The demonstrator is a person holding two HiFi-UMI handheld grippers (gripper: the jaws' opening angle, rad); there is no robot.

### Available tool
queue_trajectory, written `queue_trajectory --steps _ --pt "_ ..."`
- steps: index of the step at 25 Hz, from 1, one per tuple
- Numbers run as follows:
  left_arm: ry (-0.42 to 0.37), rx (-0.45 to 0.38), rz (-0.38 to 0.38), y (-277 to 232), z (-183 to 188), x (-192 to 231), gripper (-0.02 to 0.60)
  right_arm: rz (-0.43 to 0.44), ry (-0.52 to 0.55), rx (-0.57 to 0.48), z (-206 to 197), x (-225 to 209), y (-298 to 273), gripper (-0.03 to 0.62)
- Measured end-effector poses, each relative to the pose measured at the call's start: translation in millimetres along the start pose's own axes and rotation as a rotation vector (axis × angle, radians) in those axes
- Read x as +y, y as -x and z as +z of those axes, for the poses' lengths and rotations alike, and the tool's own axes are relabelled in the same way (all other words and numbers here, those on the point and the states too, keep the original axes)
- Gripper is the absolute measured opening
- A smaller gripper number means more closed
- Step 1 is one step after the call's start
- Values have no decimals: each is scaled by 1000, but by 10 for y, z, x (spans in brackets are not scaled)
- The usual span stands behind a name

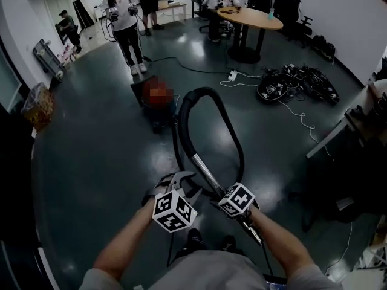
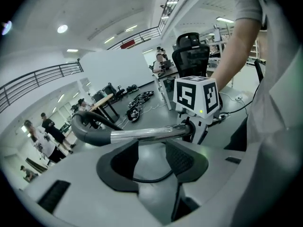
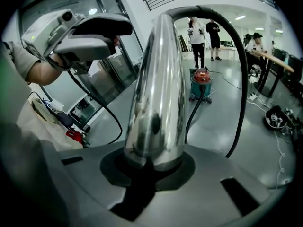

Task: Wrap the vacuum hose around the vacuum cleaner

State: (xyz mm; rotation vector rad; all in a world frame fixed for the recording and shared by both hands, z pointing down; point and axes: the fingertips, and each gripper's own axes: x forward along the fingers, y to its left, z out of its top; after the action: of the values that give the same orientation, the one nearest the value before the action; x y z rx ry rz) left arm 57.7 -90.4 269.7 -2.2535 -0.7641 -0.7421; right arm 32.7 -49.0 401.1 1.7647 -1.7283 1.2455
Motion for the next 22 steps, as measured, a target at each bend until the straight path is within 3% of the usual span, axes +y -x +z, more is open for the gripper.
queue_trajectory --steps 7,11,15,18,22 --pt "-255 -28 -145 -97 101 101 187 -43 24 151 -142 -35 -39 58" --pt "-435 9 -293 -96 59 -112 187 -47 66 249 -231 74 -7 57" --pt "-556 79 -461 -130 -86 -395 189 -40 132 336 -287 186 -18 55" --pt "-597 137 -539 -172 -256 -510 189 -29 182 388 -293 245 -15 55" --pt "-532 157 -622 -228 -370 -626 189 -24 272 465 -314 230 49 54"
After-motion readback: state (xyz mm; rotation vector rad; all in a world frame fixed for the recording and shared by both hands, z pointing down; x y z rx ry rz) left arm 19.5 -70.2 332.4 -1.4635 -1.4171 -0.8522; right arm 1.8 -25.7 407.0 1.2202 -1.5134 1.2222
